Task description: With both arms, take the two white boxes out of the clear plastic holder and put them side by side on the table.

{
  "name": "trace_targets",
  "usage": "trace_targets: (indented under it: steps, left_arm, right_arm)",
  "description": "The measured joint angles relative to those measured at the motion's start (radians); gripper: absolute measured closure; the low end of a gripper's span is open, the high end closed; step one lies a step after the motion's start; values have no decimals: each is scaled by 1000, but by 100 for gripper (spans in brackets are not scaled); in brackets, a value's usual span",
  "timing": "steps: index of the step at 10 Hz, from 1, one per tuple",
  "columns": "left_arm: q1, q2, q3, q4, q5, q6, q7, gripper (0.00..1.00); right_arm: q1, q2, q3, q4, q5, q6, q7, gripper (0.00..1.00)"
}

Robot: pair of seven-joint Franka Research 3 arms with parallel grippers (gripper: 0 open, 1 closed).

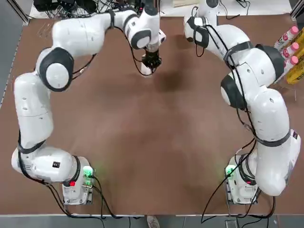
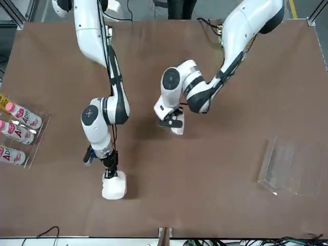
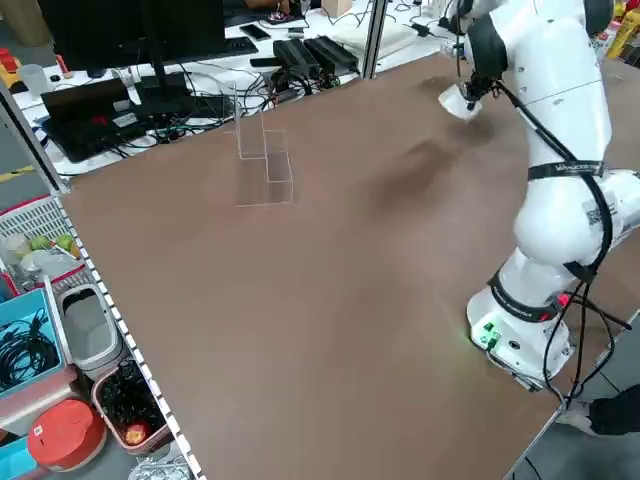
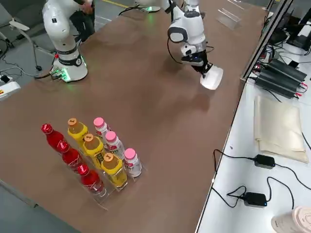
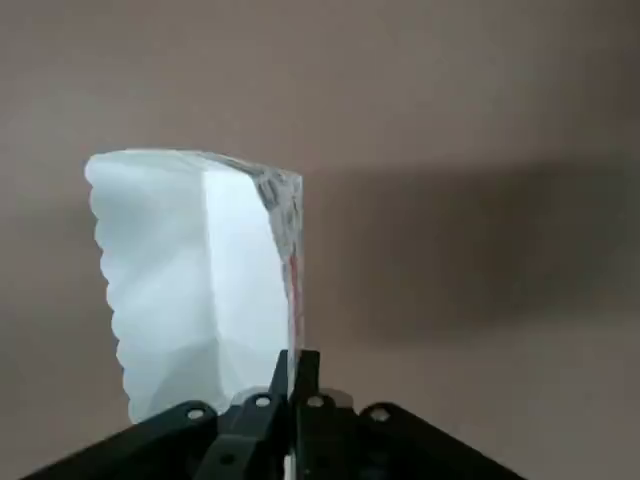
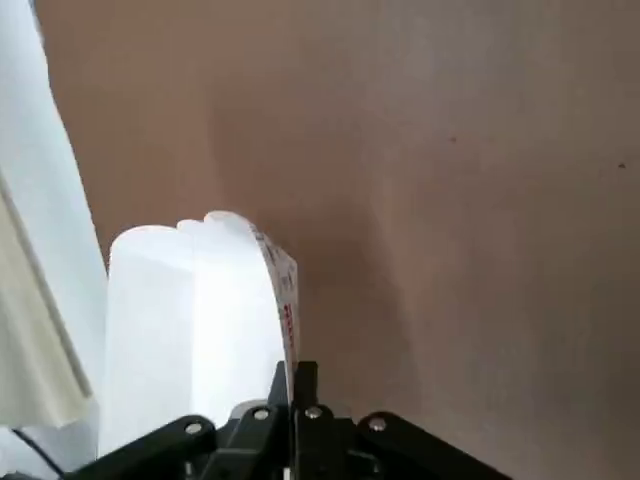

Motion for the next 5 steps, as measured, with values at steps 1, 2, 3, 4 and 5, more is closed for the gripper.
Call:
trace_targets:
  steps: [1, 2, 3, 4, 5]
  left_arm:
    - [-47, 26, 30, 16, 0, 35, -13, 98]
    - [-83, 48, 55, 23, 0, 63, -17, 98]
    - [-104, 69, 67, 27, 0, 85, -18, 98]
    - [-108, 87, 70, 29, 0, 97, -18, 97]
    - [-107, 102, 71, 29, 0, 106, -18, 96]
  right_arm:
    - [0, 41, 4, 22, 0, 34, 47, 98]
    - [1, 79, 12, 48, 0, 56, 82, 98]
    - [1, 106, 20, 71, 0, 63, 101, 98]
    - [1, 127, 25, 91, 0, 64, 112, 98]
    - [1, 145, 27, 109, 0, 64, 124, 98]
